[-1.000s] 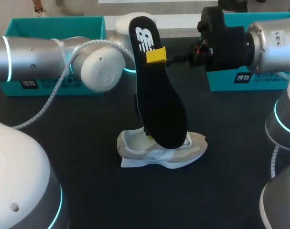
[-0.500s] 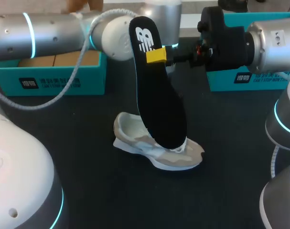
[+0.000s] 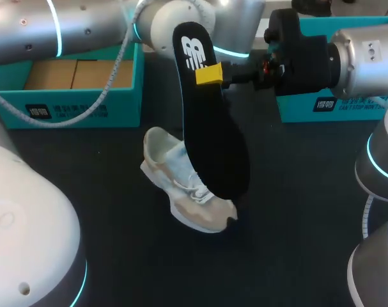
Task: Take the shoe out of the shoebox, open the shoe tongue, remove and reinsert the insole, then place the shoe into the shoebox
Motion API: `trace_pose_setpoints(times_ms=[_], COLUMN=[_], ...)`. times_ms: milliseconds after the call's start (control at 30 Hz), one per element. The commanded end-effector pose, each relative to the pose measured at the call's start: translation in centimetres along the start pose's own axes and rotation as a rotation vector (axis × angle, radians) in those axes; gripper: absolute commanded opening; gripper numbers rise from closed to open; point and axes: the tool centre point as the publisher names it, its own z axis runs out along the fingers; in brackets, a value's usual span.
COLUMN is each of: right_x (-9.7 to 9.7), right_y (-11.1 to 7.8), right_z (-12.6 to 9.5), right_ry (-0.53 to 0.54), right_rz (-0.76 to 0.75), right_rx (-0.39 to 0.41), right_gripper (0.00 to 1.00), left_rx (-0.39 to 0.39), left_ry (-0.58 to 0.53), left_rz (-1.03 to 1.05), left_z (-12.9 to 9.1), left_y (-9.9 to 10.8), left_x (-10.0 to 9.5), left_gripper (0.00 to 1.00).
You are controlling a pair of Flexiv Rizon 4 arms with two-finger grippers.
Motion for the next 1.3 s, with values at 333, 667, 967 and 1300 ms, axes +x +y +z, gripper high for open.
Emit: trace_pose_setpoints(times_ms=[333, 667, 967, 1300], right_x=[-0.1, -0.1, -0.1, -0.1], right_y=[0.0, 0.0, 0.0, 0.0], right_z=[0.3, 0.3, 0.3, 0.3], right_ry=[-0.002, -0.002, -0.002, -0.002], right_rz=[0.001, 0.001, 0.001, 0.001], right_rx=[0.000, 0.000, 0.000, 0.000], right_gripper=[0.00, 0.00, 0.00, 0.00], left_rx=[-0.230, -0.249, -0.269, -0.297], left_ry=[0.125, 0.088, 0.052, 0.042], left_rz=[0.554, 0.522, 0.440, 0.382], left_z=[0.4, 0.2, 0.7, 0.9], left_y=[-0.6, 0.0, -0.8, -1.1], left_x=[-2.7, -4.2, -5.5, -7.8], left_gripper=[0.00, 0.00, 0.00, 0.00])
